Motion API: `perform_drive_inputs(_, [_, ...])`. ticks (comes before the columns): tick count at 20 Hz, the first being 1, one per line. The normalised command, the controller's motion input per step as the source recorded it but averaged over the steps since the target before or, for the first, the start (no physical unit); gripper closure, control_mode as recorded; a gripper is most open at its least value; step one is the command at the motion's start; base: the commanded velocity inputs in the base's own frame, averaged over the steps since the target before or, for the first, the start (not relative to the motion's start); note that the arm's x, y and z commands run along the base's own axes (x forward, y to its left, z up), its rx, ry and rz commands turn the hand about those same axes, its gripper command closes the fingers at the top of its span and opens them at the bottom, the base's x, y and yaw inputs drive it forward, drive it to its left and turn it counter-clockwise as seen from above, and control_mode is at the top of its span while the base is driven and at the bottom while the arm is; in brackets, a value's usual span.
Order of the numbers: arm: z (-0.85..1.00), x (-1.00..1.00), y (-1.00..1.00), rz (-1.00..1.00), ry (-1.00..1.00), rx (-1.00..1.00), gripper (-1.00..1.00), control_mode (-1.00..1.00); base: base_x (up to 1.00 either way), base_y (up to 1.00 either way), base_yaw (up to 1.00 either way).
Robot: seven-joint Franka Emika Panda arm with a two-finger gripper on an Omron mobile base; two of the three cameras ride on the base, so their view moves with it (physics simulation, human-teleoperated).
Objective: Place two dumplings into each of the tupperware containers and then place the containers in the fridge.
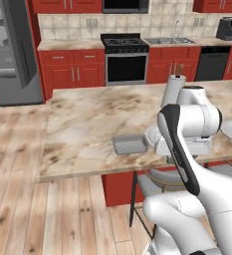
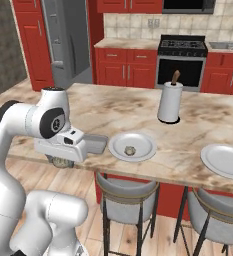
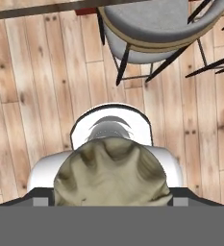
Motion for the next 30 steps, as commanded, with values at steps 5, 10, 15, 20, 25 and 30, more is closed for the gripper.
perform_drive_inputs(5, [0.00,0.00,0.00,0.00,0.00,0.00,1.00,1.00,0.11,-0.47,0.03])
perform_drive_inputs(10, [0.00,0.00,0.00,0.00,0.00,0.00,1.00,1.00,0.39,-0.18,0.00])
perform_drive_inputs(15, [0.00,0.00,0.00,0.00,0.00,0.00,1.00,1.00,0.56,0.00,0.00])
perform_drive_inputs(20, [0.00,0.00,0.00,0.00,0.00,0.00,1.00,1.00,0.66,0.00,0.00])
perform_drive_inputs(25, [0.00,0.00,0.00,0.00,0.00,0.00,1.00,1.00,0.65,0.00,0.00])
perform_drive_inputs(30, [-0.19,0.95,0.26,0.00,0.04,0.00,1.00,-1.00,0.00,0.00,0.00])
